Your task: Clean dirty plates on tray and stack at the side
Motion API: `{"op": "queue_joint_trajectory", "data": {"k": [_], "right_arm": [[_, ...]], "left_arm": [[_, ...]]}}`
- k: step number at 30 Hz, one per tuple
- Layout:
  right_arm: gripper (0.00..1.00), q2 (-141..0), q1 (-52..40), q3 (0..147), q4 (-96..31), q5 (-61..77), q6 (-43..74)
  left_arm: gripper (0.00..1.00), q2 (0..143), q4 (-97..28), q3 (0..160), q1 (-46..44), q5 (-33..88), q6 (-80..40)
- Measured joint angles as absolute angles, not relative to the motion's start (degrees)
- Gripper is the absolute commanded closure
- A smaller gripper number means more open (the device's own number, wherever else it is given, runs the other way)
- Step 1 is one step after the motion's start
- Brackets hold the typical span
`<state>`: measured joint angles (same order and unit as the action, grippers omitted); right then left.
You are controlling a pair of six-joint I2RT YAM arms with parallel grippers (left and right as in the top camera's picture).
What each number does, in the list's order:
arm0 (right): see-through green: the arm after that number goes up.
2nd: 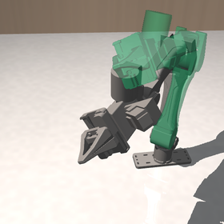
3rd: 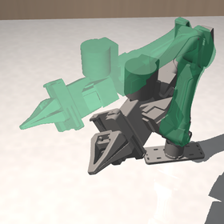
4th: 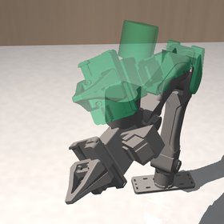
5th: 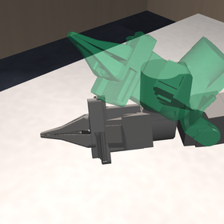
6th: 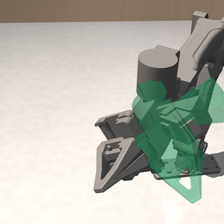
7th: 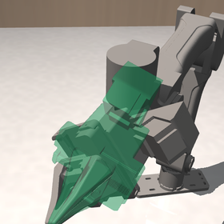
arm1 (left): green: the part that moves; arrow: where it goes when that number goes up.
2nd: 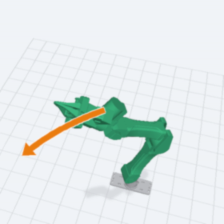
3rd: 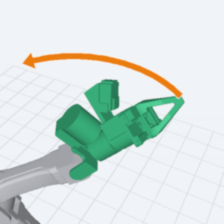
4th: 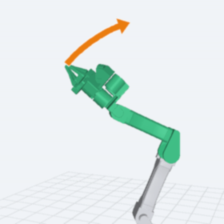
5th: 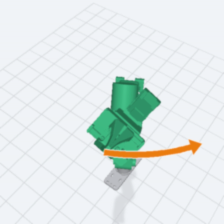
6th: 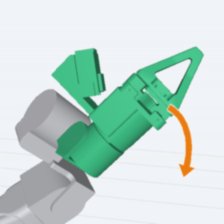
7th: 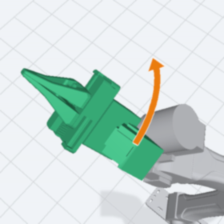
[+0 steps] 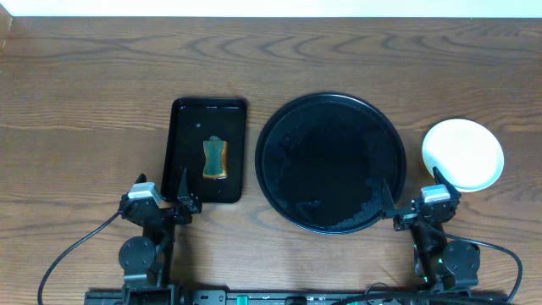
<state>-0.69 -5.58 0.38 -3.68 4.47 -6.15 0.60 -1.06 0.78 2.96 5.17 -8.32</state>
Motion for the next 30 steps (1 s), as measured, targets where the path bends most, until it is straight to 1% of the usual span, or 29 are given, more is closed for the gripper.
{"op": "queue_joint_trajectory", "data": {"k": [30], "right_arm": [[0.01, -0.69, -5.58, 0.38, -3.66, 4.47, -6.15]], "left_arm": [[0.05, 0.60, -1.08, 0.78, 2.96, 5.17, -7.66]]}}
